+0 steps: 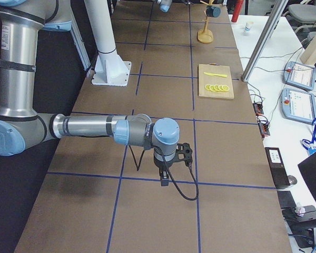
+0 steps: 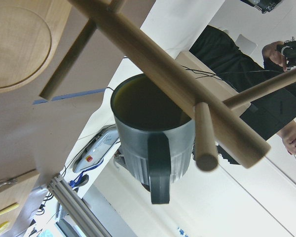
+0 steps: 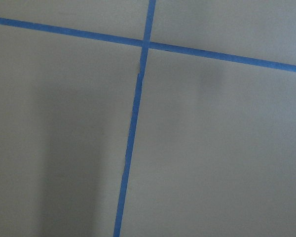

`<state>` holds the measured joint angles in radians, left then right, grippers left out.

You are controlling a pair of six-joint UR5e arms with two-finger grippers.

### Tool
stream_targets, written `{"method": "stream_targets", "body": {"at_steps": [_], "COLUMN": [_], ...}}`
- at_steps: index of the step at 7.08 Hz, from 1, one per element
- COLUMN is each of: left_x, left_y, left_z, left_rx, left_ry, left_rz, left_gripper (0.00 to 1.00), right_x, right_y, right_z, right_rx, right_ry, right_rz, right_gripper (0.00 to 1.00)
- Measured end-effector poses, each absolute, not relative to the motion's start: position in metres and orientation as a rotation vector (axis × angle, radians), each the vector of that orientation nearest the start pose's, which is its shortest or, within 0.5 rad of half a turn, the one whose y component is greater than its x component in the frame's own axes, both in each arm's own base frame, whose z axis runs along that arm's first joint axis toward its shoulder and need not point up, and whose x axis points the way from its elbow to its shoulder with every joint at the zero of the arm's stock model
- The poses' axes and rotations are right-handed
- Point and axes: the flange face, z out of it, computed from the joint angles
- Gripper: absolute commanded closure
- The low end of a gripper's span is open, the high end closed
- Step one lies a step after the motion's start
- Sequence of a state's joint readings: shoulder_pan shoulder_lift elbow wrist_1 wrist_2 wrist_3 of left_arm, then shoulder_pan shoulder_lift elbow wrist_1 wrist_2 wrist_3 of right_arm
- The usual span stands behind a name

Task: Hang cup on storage rack
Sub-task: 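Hook the mug handle onto a rack peg with the left gripper, then open the left gripper and draw back from the rack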

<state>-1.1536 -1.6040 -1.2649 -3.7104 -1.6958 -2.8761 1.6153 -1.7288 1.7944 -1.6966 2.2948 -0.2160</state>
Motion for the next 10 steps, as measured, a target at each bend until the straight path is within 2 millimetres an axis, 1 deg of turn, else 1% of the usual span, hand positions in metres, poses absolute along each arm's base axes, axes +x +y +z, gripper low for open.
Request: {"method": "stream_targets", "body": {"at_steps": [1, 3, 4, 5, 6, 8, 9, 10], "left_x": [0.07, 0.071, 0.078, 0.086, 0.087, 0.079, 0.073, 0.061], "left_y": [-0.455, -0.45, -0.449, -0.451, -0.456, -0.471, -0.479, -0.49], "left_z": [0.57, 0.563, 0.561, 0.564, 0.569, 0.582, 0.59, 0.601], "left_rx": [-0.074, 0.293, 0.457, 0.59, 0.706, 0.92, 0.982, 1.011], "left_ry": [2.173, 2.098, 1.982, 1.827, 1.666, 1.345, 1.193, 1.031], "left_rz": [-1.35, -1.087, -0.912, -0.718, -0.547, -0.242, -0.117, -0.006], "left_gripper": [0.0, 0.0, 0.0, 0.0, 0.0, 0.0, 0.0, 0.0], "right_x": [0.086, 0.085, 0.085, 0.085, 0.085, 0.085, 0.085, 0.085], "right_y": [-0.416, -0.418, -0.418, -0.418, -0.418, -0.418, -0.418, -0.418], "right_z": [0.638, 0.643, 0.645, 0.646, 0.647, 0.651, 0.652, 0.652], "right_rx": [0.034, 0.025, 0.022, 0.02, 0.018, 0.011, 0.009, 0.008], "right_ry": [-0.726, -0.728, -0.729, -0.729, -0.73, -0.73, -0.731, -0.731], "right_rz": [-0.141, -0.138, -0.137, -0.136, -0.135, -0.133, -0.132, -0.131], "right_gripper": [0.0, 0.0, 0.0, 0.0, 0.0, 0.0, 0.0, 0.0]}}
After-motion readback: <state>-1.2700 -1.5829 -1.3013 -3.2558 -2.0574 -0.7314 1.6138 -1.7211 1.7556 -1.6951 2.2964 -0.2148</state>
